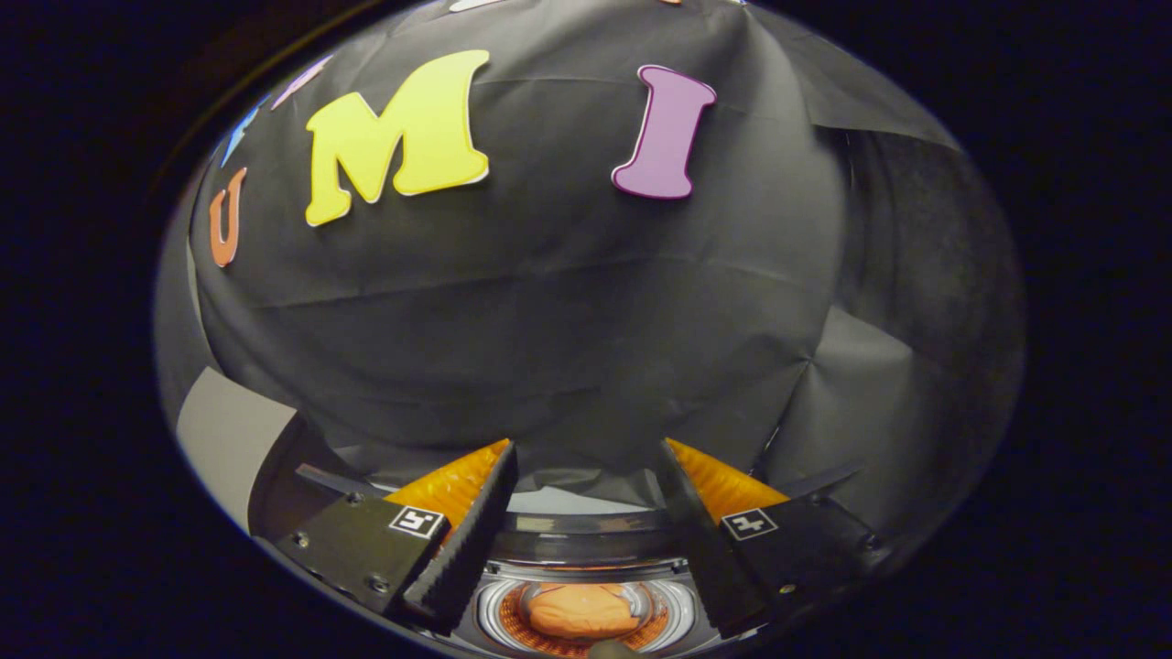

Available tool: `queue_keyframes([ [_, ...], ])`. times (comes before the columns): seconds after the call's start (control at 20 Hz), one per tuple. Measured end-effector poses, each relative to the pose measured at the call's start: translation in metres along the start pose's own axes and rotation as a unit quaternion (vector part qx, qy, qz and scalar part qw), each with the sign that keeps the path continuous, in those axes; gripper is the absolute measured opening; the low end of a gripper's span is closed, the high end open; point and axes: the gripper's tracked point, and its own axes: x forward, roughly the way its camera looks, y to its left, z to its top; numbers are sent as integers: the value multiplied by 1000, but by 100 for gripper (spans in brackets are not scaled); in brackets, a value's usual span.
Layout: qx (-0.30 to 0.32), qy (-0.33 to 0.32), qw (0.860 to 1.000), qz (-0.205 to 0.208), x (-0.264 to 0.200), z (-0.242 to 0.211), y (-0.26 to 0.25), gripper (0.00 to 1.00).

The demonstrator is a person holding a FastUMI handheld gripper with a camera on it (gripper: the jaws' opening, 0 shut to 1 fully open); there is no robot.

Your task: Put the clothes into the washing machine and then close the washing machine lid.

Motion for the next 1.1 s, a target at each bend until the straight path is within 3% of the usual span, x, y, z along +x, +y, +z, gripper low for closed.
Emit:
queue_keyframes([
  [1.1,-2,12,1000,-9,-84,-77,-6,95],
])
